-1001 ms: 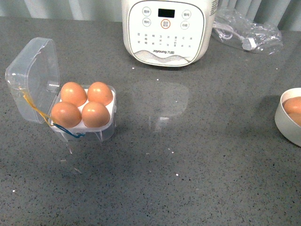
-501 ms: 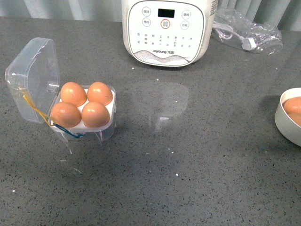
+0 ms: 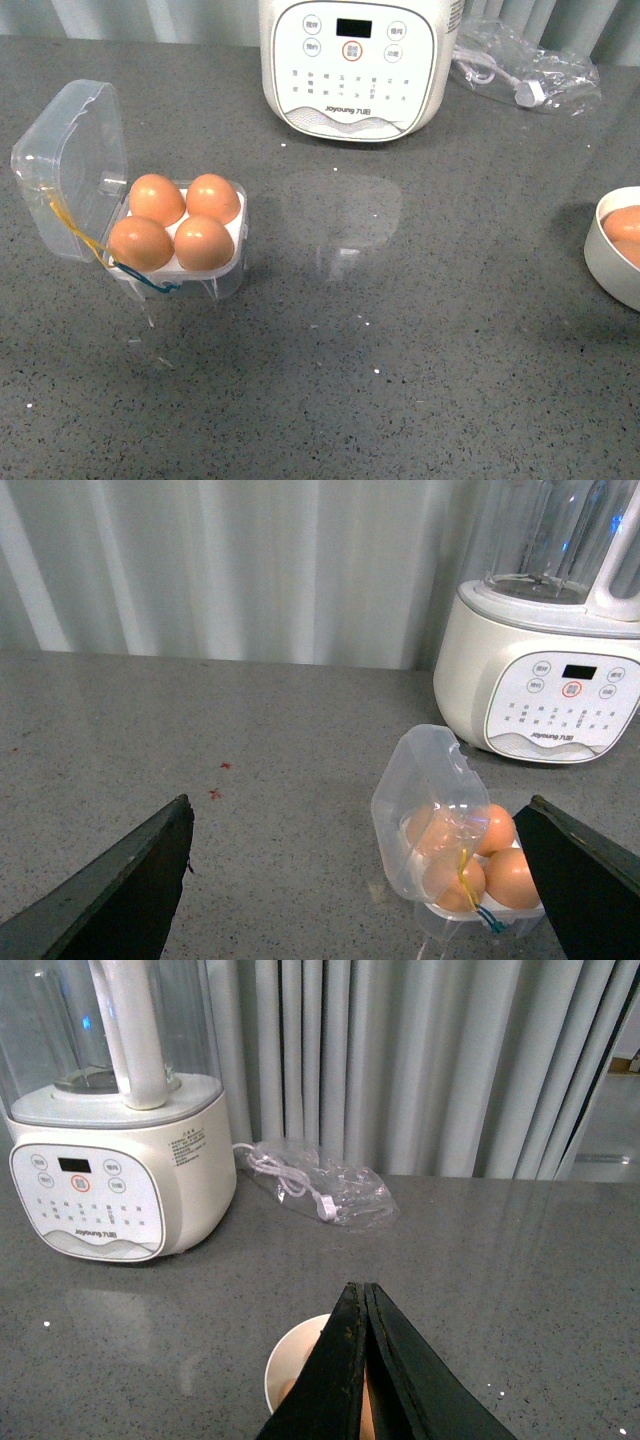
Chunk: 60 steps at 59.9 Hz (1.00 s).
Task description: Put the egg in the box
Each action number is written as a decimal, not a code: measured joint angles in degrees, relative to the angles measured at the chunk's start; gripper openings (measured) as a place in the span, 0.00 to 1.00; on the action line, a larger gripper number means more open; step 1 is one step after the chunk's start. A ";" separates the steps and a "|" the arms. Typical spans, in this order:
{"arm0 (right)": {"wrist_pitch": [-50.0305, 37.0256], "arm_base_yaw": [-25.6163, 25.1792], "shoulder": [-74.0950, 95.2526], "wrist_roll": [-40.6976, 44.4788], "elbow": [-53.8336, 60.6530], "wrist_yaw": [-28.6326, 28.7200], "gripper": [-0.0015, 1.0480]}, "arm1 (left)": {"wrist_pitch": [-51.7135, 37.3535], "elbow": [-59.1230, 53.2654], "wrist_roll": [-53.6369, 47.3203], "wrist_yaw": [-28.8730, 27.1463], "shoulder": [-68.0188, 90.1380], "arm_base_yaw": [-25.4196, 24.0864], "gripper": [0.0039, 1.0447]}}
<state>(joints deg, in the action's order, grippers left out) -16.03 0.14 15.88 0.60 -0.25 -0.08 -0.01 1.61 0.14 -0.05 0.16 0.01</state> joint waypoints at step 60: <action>15.96 -0.04 -15.63 0.02 -0.04 0.13 0.45 | 0.00 0.00 0.00 0.00 -0.04 0.00 0.94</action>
<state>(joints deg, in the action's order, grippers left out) -0.08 0.10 0.25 0.62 -0.30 0.05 -0.01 1.61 0.14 -0.05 0.12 0.01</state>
